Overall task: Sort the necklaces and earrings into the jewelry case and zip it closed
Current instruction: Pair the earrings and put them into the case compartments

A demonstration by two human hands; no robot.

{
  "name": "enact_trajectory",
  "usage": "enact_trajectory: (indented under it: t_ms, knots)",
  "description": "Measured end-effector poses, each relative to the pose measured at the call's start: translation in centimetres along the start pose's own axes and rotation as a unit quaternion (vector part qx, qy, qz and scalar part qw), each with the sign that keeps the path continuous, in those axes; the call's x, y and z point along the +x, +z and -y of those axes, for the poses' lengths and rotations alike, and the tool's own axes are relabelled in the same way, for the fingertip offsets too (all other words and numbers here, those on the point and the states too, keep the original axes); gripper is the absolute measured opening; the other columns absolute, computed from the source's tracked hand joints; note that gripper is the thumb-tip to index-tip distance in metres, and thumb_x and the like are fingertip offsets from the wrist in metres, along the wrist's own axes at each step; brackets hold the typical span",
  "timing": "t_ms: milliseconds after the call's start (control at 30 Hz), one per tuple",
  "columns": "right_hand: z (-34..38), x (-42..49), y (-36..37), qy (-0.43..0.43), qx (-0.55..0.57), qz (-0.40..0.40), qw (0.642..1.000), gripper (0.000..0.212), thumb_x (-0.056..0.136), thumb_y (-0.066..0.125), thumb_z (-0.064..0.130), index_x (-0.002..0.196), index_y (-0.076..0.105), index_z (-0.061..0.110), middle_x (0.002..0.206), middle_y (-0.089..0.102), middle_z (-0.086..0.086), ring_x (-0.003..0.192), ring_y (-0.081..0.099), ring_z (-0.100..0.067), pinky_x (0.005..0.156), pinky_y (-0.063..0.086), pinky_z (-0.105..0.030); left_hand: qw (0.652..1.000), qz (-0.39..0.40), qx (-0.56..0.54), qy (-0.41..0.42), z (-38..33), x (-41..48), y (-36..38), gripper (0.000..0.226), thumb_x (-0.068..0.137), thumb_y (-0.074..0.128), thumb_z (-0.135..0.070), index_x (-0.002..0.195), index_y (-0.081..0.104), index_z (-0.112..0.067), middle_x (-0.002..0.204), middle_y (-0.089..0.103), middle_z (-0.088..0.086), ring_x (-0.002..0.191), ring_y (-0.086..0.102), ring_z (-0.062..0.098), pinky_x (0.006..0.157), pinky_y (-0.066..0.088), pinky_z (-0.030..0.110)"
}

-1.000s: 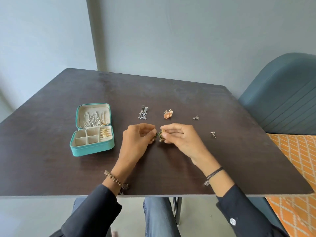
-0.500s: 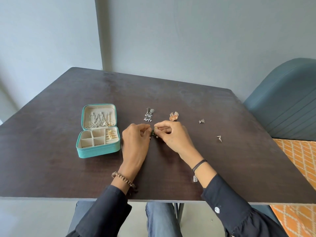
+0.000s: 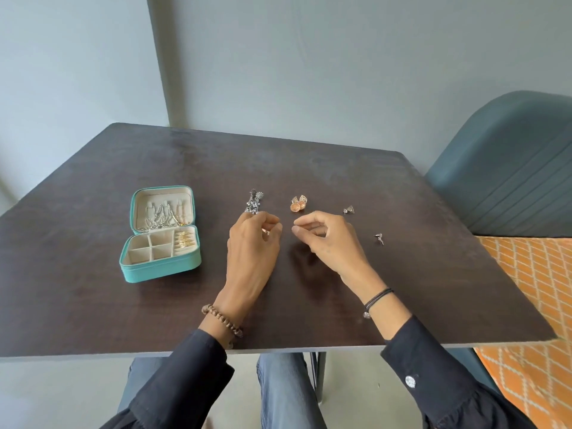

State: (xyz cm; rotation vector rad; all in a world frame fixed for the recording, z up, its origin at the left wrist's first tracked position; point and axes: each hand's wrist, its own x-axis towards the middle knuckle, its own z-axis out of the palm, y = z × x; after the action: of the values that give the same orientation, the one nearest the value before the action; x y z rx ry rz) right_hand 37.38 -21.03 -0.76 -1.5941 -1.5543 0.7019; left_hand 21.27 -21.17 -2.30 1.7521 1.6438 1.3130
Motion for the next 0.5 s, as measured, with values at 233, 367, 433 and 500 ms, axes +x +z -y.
enact_trajectory:
  t_ms: [233, 367, 433, 500]
  knots:
    - [-2.5, -1.3, -5.9, 0.015, -0.043, -0.054, 0.998, 0.007, 0.087, 0.080, 0.025, 0.093, 0.078, 0.026, 0.088, 0.076, 0.014, 0.083, 0.069, 0.003, 0.073, 0.050, -0.011, 0.992, 0.108, -0.032, 0.053, -4.1, 0.0, 4.8, 0.012, 0.089, 0.067, -0.014, 0.097, 0.077, -0.015, 0.092, 0.071, 0.000, 0.078, 0.065, 0.013, 0.078, 0.054, 0.030]
    - [-4.6, -1.0, -8.9, 0.043, -0.092, -0.099, 0.990, 0.024, 0.080, 0.086, 0.023, 0.101, 0.075, 0.022, 0.098, 0.074, 0.009, 0.084, 0.069, -0.005, 0.072, 0.048, -0.012, 0.984, 0.166, -0.022, 0.057, -5.0, 0.3, 7.9, 0.015, 0.089, 0.064, -0.015, 0.097, 0.076, -0.014, 0.092, 0.070, 0.001, 0.074, 0.065, 0.015, 0.080, 0.057, 0.037]
    - [-5.8, -0.7, -9.8, 0.063, -0.144, -0.129, 0.979, 0.033, 0.079, 0.086, 0.028, 0.107, 0.071, 0.019, 0.104, 0.068, 0.005, 0.083, 0.065, -0.008, 0.073, 0.045, -0.019, 0.980, 0.188, -0.018, 0.063, -5.4, 0.5, 9.2, 0.015, 0.090, 0.063, -0.015, 0.098, 0.076, -0.014, 0.093, 0.071, 0.002, 0.076, 0.066, 0.016, 0.083, 0.056, 0.036]
    - [-6.9, -0.5, -10.3, 0.082, -0.182, -0.145, 0.969, 0.039, 0.079, 0.086, 0.034, 0.109, 0.069, 0.016, 0.105, 0.063, 0.001, 0.079, 0.061, -0.009, 0.075, 0.041, -0.020, 0.976, 0.204, -0.015, 0.072, -5.5, 0.7, 10.2, 0.016, 0.090, 0.063, -0.014, 0.099, 0.076, -0.014, 0.096, 0.071, 0.003, 0.082, 0.067, 0.018, 0.085, 0.056, 0.037]
